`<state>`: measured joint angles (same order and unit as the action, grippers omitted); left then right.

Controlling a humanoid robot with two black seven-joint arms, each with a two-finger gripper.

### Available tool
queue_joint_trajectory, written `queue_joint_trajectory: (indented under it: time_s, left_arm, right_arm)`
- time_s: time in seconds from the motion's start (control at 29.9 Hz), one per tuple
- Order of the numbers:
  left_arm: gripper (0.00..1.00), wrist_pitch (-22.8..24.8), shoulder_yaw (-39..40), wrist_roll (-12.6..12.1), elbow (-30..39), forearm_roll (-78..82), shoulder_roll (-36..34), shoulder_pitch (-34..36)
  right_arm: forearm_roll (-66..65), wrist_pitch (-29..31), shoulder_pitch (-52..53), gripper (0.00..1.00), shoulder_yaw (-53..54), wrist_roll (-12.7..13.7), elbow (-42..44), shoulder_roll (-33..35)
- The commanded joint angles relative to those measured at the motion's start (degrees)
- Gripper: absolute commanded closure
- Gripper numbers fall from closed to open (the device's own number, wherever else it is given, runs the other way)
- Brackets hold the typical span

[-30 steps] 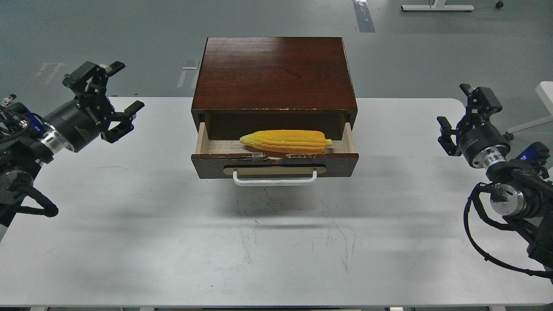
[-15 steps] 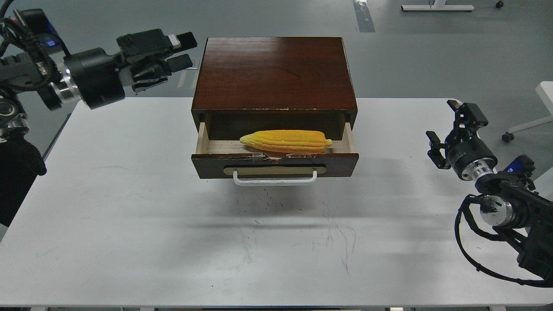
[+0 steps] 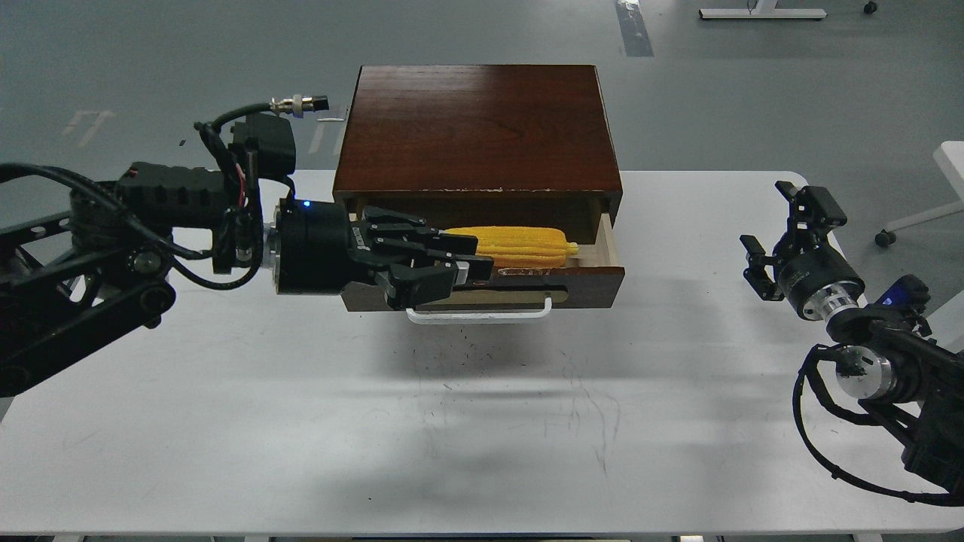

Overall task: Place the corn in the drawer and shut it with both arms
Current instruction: 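Bring the left gripper down in front of the drawer front, then push the drawer front with the left gripper toward the box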

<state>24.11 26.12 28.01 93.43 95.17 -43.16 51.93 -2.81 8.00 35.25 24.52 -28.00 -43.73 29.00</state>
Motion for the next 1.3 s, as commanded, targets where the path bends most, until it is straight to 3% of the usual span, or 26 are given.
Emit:
queue_joint_trajectory:
  time_s: [0.0, 0.43, 0.8, 0.94, 1.04, 1.27]
  left_arm:
    - [1.00, -3.35, -0.54, -0.01, 0.87, 5.53, 1.49, -4.01]
    - [1.00, -4.42, -0.81, -0.01, 3.25, 5.64, 3.60, -16.59]
    - [1.00, -8.28, -0.19, -0.01, -5.10, -2.96, 10.28, -22.66]
    - [1.00, -9.42, -0.10, -3.74, -8.00, -9.38, 12.13, -22.75]
    - [1.00, -10.39, -0.10, -4.97, -9.40, -11.05, 12.83, -22.84]
    - [1.00, -10.48, -0.10, -5.42, -12.13, -14.04, 13.27, -23.19]
  right_arm:
    - [0.00, 0.00, -0.09, 0.02, 0.00, 0.00, 0.05, 0.00]
    - [0.00, 0.00, -1.14, 0.02, 0.00, 0.00, -0.04, 0.09]
    - [0.00, 0.00, -2.02, 0.02, 0.00, 0.00, -0.21, 0.09]
    - [0.00, 0.00, -2.11, 0.02, 0.00, 0.00, -0.21, 0.18]
    - [0.00, 0.00, -2.11, 0.02, 0.00, 0.00, -0.21, 0.09]
    - [0.00, 0.00, -2.37, 0.02, 0.00, 0.00, -0.21, 0.09]
